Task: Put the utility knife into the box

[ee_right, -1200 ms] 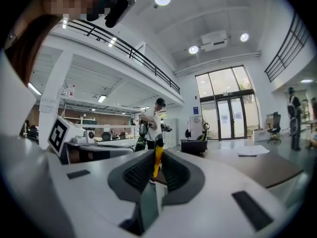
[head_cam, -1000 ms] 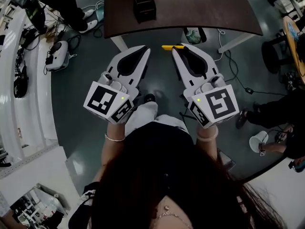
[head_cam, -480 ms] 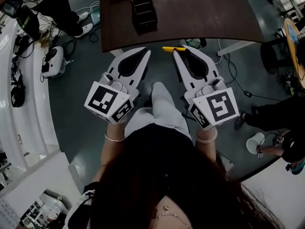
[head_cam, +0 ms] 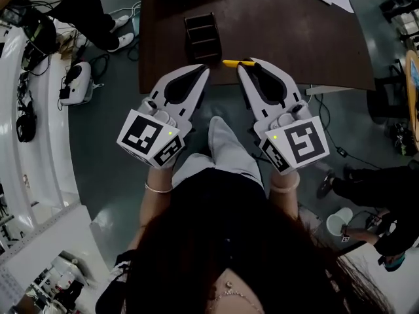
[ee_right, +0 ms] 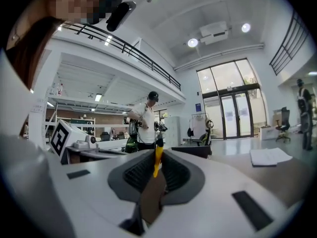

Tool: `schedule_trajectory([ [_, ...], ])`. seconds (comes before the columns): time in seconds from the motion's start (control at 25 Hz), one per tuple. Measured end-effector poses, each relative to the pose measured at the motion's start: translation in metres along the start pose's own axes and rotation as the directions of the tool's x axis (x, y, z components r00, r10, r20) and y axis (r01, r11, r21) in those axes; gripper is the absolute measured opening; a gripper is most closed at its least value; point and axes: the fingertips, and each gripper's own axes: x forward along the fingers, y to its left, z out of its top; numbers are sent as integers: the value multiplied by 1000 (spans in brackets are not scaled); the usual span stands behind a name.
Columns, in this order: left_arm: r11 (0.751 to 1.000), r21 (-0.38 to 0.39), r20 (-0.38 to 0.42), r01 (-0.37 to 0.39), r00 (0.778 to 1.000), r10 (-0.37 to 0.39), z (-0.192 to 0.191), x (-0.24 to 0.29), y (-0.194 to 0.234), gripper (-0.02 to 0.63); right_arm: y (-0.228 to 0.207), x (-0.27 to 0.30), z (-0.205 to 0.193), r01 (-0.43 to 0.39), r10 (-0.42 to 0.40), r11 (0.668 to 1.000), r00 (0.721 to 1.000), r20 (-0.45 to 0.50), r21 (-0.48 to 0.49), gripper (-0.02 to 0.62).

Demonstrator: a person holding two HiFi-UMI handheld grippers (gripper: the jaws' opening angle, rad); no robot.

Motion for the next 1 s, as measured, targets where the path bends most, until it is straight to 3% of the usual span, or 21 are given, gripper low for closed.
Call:
schedule_trajectory([
  [0.2,998,-3,13,-61,998,61,12,28,30,2,-31,37,5,-61,61,998,998,-8,9,51],
  [0.44,994,-26,1,-102,995,102,9,32,60,2,-35,70,-5,-111,112,993,993,-21,42,51],
  [0.68,997,-22,-16,-79,997,79,6,40,93,2,-38,98,-6,-79,81,996,997,-21,48,51],
  [1.0,997,-60,-49,-57,997,54,-1,56,118,2,-54,124,-26,-33,40,997,995,-88,76,51],
])
